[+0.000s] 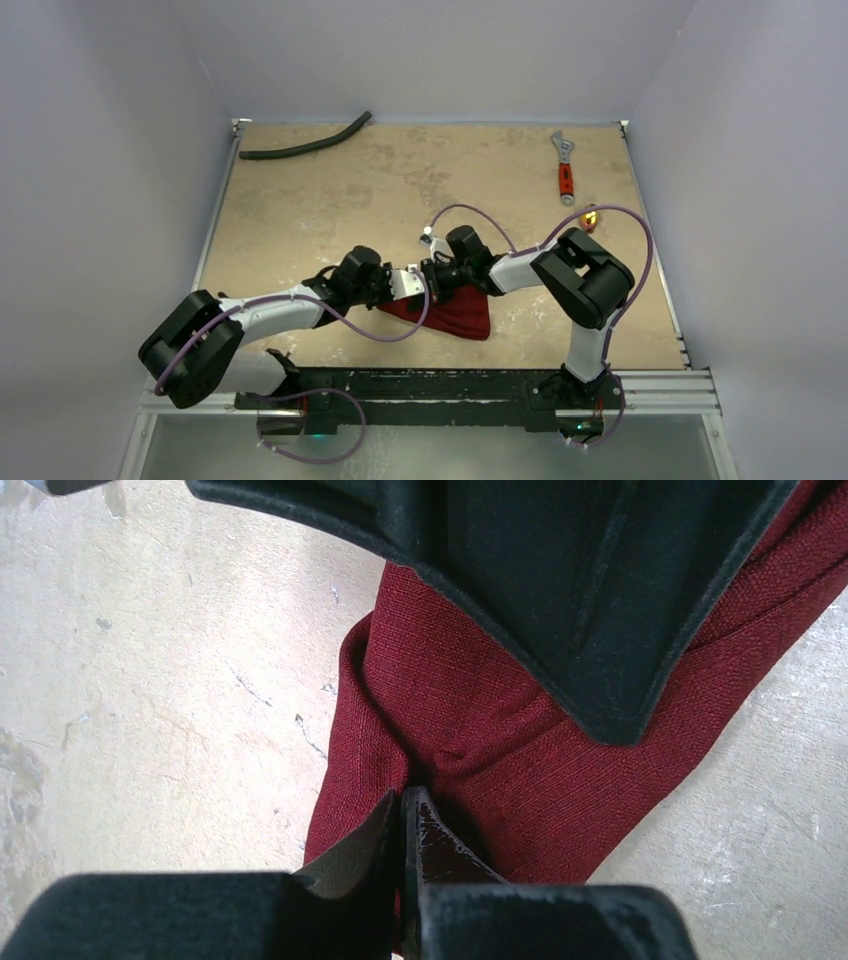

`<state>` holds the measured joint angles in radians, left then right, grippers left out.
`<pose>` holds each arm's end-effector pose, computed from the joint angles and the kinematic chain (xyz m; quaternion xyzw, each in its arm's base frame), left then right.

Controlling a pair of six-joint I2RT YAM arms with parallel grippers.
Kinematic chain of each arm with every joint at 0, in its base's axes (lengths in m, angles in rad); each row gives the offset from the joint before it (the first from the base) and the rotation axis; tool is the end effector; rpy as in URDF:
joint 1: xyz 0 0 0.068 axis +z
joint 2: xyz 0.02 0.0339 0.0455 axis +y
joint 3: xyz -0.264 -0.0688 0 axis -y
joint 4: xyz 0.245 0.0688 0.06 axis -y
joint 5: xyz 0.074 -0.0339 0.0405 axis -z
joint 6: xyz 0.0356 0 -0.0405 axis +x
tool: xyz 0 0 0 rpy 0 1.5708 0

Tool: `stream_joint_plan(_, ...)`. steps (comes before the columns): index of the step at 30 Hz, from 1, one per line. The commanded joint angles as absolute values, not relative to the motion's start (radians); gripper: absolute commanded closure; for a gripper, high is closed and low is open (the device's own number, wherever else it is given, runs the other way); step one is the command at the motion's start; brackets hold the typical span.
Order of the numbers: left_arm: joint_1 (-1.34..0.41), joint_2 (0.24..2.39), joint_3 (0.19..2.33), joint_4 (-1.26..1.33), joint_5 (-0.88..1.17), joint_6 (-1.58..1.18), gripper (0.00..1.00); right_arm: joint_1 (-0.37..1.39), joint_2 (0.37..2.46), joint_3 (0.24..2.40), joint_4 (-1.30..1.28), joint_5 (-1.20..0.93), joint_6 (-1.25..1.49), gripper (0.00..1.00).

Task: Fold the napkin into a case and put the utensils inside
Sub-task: Grasp the top corner of the smaller rectangle folded napkin from the folded napkin.

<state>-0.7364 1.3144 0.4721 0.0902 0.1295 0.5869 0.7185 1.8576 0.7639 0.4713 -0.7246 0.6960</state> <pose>0.1753 -0.1651 0.1513 0.5828 0.7065 -0.0889 0.3916 0.2421 0.2431 0.1179 -0.1712 0.8300 0.5171 0.1197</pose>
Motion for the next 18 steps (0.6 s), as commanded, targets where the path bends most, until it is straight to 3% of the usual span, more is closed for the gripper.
stream_joint_plan(1, -0.742, 1.305, 0.48, 0.145, 0.127, 0.578, 1.0, 0.711, 1.862, 0.805, 0.441, -0.747, 0.682, 1.0)
stream_joint_plan(18, -0.737, 1.213, 0.479, 0.088, 0.21, 0.589, 1.0, 0.707, 1.888, 0.851, 0.362, -0.743, 0.681, 1.0)
